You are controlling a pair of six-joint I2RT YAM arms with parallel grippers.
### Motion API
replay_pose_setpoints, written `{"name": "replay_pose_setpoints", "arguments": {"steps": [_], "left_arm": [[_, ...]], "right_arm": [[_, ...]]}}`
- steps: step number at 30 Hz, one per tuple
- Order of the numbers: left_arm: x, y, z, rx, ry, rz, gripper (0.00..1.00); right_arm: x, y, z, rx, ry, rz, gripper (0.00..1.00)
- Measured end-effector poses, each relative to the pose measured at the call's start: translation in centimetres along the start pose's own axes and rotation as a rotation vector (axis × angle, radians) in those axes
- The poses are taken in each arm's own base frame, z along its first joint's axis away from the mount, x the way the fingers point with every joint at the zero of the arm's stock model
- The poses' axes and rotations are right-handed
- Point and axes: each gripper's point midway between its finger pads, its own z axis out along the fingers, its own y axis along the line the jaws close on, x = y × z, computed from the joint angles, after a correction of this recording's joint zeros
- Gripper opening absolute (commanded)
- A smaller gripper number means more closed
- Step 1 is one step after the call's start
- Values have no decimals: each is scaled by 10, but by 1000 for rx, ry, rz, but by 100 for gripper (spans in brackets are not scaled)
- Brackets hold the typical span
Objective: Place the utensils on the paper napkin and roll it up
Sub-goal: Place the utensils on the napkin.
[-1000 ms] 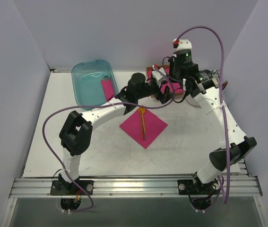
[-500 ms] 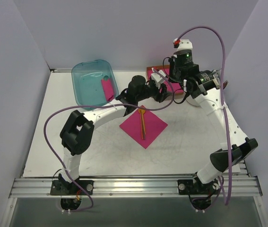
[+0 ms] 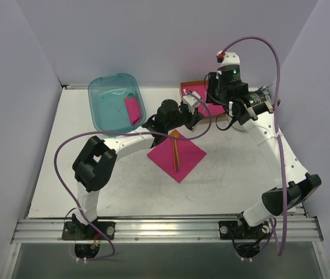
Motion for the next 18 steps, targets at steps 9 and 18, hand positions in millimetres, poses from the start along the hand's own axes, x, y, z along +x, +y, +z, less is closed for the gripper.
{"name": "replay_pose_setpoints", "arguments": {"steps": [9,18], "left_arm": [[33,7,-27,-129,176,-234,2],[55,0,-72,-272,344,-522,2]], "right_arm": [[6,-73,-24,97,-103,179,53],[74,-71,7,69,-17,257,52]]}}
